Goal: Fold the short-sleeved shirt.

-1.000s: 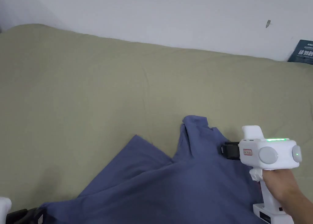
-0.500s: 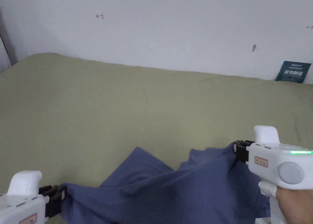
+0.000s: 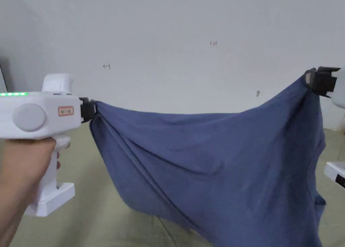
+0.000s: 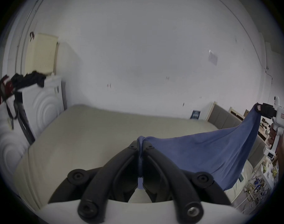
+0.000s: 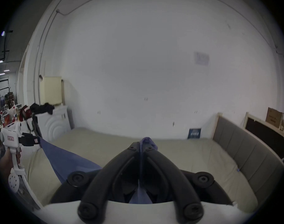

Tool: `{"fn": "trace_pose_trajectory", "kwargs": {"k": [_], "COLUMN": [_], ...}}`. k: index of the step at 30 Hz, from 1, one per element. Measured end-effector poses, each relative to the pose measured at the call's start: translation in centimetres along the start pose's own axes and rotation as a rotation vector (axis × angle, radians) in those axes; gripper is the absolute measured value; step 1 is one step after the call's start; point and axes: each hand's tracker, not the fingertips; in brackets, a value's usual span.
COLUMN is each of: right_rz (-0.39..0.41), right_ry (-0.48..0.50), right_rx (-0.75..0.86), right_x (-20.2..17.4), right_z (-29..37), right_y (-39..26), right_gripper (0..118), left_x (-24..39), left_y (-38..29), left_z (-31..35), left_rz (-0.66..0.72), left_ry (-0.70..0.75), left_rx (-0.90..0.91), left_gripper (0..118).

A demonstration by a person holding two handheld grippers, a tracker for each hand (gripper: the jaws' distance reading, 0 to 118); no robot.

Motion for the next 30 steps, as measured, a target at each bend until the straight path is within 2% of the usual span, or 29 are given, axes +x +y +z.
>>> {"fn": "trace_pose_trajectory", "kwargs": {"k": [9,14,18,25,28,30], "right_rz": [-0.022,-0.036,-0.071,-0.123,-0.146,-0.133], "right_ry": [-0.058,-0.082,-0.084,-0.139,-0.13,-0.129], "right_rx": [0.161,0.19,0.136,-0.01,-0.046,-0.049], "right_x": [1.2,1.6,1.7,2.8,3.4,3.7], "right_z": [-1.5,-3.2,-5.9,-12.8,-13.7,-13.4], "right_y": [10.9,12.7,9.8,-1.6,-4.2,-5.0], "right_gripper": [5,5,5,5,5,5], "left_x": [3.4,3.4,2.5,1.3,1.2,1.2], "left_y": [12.7,16.1,14.6,4.4,1.6,0.8], "left_z": [0.6,-0.4,-2.8,-9.3,-10.1,-9.7], "left_rz": [-0.014,-0.035,-0.043,-0.003,0.007,-0.008], "left_ry": [0.038,0.091,0.147,0.194,0.195,0.19], "left_rx": [0.162,0.175,0.146,0.05,0.046,0.043], "left_gripper": [2,2,2,2,2,2]}}
